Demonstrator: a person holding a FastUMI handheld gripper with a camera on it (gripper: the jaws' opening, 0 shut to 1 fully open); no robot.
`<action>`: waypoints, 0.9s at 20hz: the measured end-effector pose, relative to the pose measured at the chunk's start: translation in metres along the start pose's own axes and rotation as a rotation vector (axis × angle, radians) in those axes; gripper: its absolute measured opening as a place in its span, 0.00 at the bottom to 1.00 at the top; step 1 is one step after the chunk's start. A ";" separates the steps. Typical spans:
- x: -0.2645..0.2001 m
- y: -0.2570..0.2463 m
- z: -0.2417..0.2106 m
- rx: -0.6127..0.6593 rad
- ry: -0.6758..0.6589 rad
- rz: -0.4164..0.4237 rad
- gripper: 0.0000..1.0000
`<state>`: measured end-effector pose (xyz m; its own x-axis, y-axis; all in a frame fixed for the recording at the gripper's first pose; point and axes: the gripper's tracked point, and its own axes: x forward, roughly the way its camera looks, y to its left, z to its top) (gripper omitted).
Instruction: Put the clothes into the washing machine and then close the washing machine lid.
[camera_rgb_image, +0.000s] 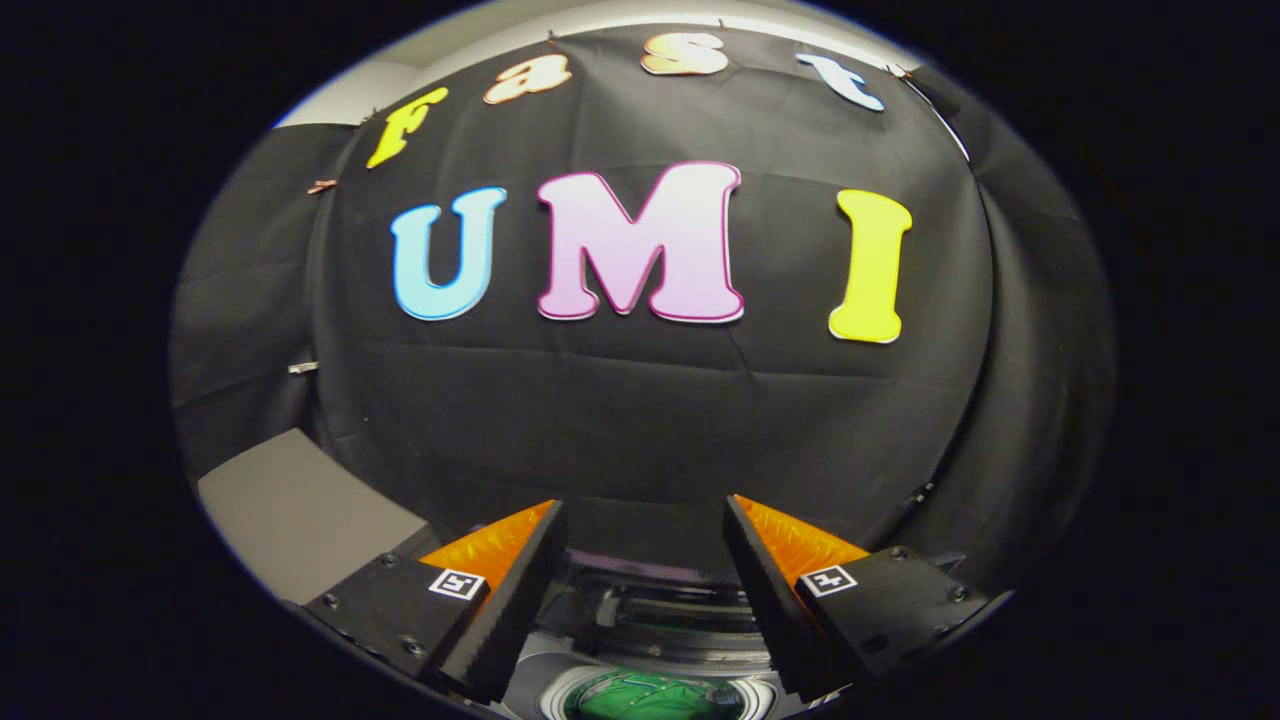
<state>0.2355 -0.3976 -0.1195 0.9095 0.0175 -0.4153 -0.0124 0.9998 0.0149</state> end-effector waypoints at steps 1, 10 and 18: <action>0.012 -0.013 -0.003 -0.001 0.013 -0.026 0.98; 0.050 -0.044 -0.048 0.076 0.134 -0.081 1.00; 0.049 -0.043 -0.050 0.064 0.132 -0.096 1.00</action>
<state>0.2594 -0.4393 -0.1862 0.8428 -0.0726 -0.5333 0.1021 0.9944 0.0259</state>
